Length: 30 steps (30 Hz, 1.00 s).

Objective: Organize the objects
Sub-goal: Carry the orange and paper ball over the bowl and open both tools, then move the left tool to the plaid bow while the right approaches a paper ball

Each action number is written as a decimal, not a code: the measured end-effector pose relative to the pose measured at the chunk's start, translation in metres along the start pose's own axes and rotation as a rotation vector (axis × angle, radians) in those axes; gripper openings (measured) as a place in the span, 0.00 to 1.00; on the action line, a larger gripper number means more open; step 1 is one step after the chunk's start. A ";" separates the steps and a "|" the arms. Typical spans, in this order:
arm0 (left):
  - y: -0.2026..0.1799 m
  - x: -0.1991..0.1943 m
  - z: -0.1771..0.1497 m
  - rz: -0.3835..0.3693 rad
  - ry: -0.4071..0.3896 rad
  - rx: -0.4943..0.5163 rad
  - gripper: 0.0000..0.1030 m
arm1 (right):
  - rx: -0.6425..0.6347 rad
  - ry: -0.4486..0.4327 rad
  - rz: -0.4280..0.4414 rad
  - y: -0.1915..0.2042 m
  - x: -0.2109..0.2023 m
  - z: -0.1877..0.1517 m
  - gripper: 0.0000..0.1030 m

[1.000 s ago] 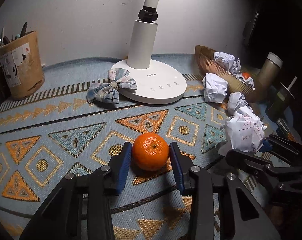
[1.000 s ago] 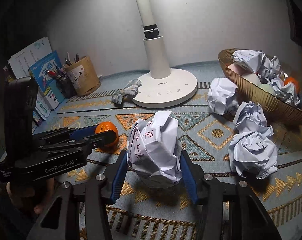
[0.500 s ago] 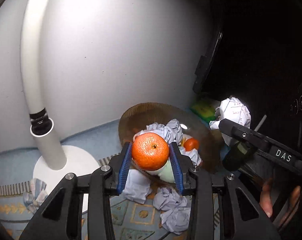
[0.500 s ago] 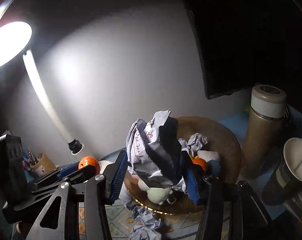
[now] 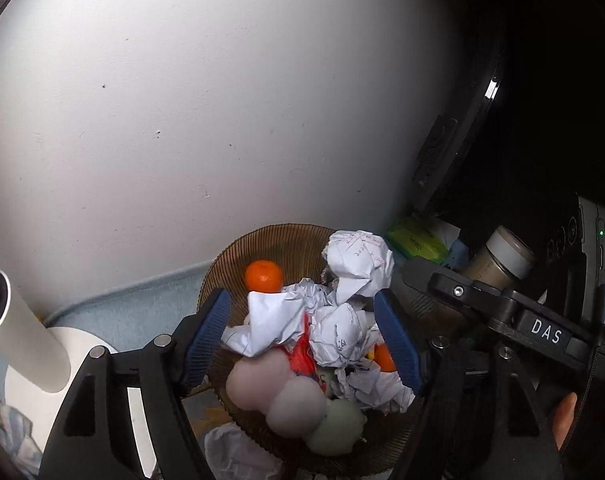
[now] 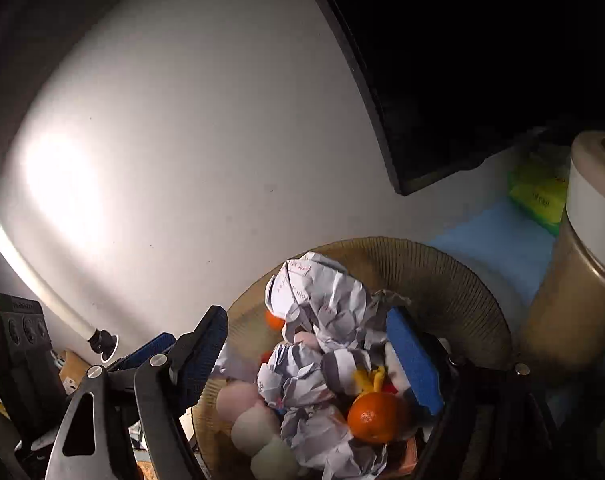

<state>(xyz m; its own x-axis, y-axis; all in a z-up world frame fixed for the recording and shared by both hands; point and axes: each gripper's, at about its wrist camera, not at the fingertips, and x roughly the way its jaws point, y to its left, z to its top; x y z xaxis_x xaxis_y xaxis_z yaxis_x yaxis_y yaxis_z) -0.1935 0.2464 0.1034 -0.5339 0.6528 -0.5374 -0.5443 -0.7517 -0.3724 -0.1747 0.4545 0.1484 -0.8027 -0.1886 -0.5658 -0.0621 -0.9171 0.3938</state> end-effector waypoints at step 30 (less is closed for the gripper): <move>0.135 -0.286 -0.150 0.403 -0.205 -0.281 0.99 | -0.359 0.138 -0.082 0.104 -0.097 -0.187 1.00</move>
<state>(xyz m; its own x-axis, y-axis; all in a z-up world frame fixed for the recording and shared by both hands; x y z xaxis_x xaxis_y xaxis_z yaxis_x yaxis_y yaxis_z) -0.0171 -0.0556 0.0939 -0.7956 0.2906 -0.5315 -0.0906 -0.9247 -0.3698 0.0077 0.3121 0.1087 -0.7150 -0.1330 -0.6864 0.1083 -0.9910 0.0791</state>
